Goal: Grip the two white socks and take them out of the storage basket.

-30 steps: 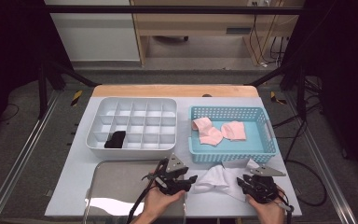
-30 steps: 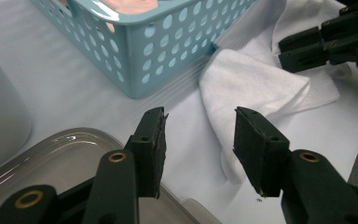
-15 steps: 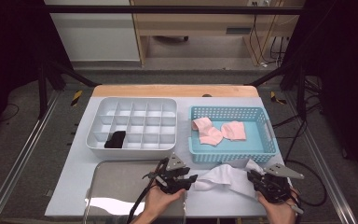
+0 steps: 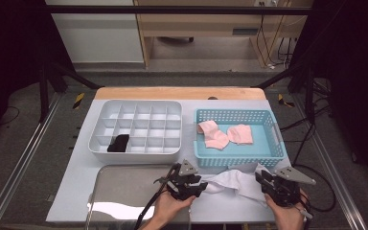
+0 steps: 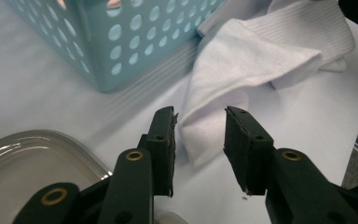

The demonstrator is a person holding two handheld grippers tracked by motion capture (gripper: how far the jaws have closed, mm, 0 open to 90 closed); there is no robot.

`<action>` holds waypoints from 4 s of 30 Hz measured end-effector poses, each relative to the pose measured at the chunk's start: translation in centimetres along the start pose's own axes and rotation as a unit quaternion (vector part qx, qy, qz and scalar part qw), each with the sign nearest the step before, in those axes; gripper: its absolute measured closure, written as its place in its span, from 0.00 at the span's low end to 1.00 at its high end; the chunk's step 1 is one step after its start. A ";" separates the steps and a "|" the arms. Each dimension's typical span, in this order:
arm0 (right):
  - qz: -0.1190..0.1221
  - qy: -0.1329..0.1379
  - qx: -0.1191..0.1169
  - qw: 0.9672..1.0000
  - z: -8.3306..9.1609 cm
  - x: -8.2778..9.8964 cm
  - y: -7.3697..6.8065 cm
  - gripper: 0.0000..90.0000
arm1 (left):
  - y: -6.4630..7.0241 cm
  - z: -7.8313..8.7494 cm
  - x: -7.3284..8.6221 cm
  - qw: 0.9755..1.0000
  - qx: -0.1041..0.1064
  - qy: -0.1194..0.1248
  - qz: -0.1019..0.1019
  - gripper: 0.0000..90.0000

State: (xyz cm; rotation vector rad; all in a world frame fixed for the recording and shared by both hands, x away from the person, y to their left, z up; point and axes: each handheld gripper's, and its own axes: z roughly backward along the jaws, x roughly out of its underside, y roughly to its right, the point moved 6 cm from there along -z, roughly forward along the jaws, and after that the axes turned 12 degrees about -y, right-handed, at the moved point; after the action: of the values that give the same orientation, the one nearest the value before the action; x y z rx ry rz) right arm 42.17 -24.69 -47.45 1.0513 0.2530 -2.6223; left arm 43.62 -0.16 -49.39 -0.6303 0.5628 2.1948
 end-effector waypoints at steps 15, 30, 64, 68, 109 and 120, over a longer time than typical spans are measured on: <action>0.082 -0.046 -0.120 0.988 -5.3 -3.0 -9.2 0.67 | -5.0 5.4 1.6 0.997 -0.034 0.046 0.046 0.74; 0.097 -0.095 -0.130 0.982 -6.9 -1.7 -10.6 0.99 | -6.5 7.2 1.7 0.995 -0.043 0.067 0.064 0.73; 0.115 -0.126 -0.151 0.974 -5.5 0.2 -10.1 0.99 | -5.1 5.9 1.0 0.996 -0.028 0.060 0.057 0.72; 0.095 -0.074 -0.151 0.981 -5.5 -2.3 -10.2 0.99 | -5.7 6.5 1.0 0.995 -0.034 0.068 0.063 0.72; 0.022 -0.038 -0.099 0.994 -2.1 0.7 -4.6 0.76 | -0.1 -1.4 1.1 0.998 -0.005 -0.060 0.018 0.63; 0.016 -0.031 -0.066 0.997 -2.6 0.8 -3.3 0.73 | 0.9 -1.8 2.0 0.997 -0.030 -0.067 -0.005 0.96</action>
State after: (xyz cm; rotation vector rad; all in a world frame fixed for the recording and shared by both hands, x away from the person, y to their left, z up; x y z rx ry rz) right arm 42.14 -21.01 -49.75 0.9212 0.3875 -2.5657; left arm 42.27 -0.61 -51.77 -0.5111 0.4238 2.2313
